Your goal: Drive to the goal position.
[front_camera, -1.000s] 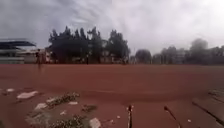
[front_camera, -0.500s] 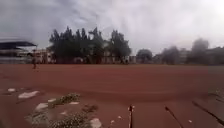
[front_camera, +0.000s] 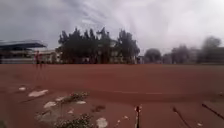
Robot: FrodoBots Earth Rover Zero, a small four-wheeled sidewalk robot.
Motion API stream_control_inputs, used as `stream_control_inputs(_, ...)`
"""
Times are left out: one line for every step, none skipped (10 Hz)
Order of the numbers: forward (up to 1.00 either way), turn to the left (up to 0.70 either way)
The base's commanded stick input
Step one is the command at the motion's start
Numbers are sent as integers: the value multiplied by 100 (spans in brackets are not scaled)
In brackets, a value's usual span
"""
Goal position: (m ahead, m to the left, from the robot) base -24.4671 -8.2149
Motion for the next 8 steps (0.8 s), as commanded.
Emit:
stream_control_inputs(0, 50)
stream_control_inputs(0, 50)
stream_control_inputs(0, 50)
stream_control_inputs(0, 50)
stream_control_inputs(0, 50)
stream_control_inputs(0, 50)
stream_control_inputs(0, 50)
stream_control_inputs(0, 50)
